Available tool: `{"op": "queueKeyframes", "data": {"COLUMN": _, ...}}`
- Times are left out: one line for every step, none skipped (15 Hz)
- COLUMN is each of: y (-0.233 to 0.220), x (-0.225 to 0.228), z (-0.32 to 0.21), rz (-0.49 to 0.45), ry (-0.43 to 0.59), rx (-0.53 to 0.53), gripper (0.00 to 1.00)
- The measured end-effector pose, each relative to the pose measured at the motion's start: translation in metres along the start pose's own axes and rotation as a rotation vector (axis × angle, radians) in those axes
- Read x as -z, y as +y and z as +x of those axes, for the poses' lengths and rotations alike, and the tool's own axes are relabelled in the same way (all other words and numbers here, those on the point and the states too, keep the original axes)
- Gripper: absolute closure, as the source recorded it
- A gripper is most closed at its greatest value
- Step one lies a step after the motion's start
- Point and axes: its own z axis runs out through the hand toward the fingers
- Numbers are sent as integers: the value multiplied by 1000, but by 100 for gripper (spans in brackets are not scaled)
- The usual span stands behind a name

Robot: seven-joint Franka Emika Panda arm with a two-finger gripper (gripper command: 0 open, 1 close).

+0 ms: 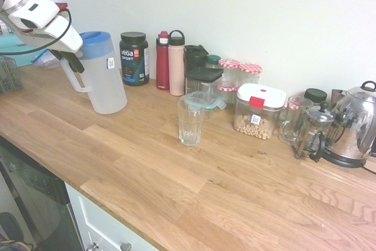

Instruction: Pour me some water

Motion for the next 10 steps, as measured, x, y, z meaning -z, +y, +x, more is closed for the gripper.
{"op": "queueKeyframes", "data": {"y": -5, "x": -4, "z": 3, "rz": -12, "ry": -7, "rx": -22, "gripper": 100}}
{"op": "queueKeyframes", "data": {"y": -8, "x": -9, "z": 6, "rz": -25, "ry": -17, "rx": -43, "gripper": 100}}
{"op": "queueKeyframes", "data": {"y": -9, "x": -13, "z": 9, "rz": -34, "ry": -24, "rx": -61, "gripper": 100}}
{"op": "queueKeyframes", "data": {"y": -10, "x": -16, "z": 12, "rz": -44, "ry": -34, "rx": -76, "gripper": 100}}
{"op": "queueKeyframes", "data": {"y": -9, "x": -19, "z": 14, "rz": -50, "ry": -41, "rx": -86, "gripper": 100}}
{"op": "queueKeyframes", "data": {"y": -9, "x": -21, "z": 14, "rz": -55, "ry": -45, "rx": -94, "gripper": 100}}
{"op": "queueKeyframes", "data": {"y": -9, "x": -23, "z": 14, "rz": -60, "ry": -47, "rx": -99, "gripper": 100}}
{"op": "queueKeyframes", "data": {"y": -9, "x": -25, "z": 12, "rz": -65, "ry": -50, "rx": -102, "gripper": 0}}
{"op": "queueKeyframes", "data": {"y": -9, "x": -28, "z": 9, "rz": -70, "ry": -54, "rx": -101, "gripper": 0}}
{"op": "queueKeyframes", "data": {"y": -9, "x": -30, "z": 5, "rz": -76, "ry": -57, "rx": -98, "gripper": 0}}
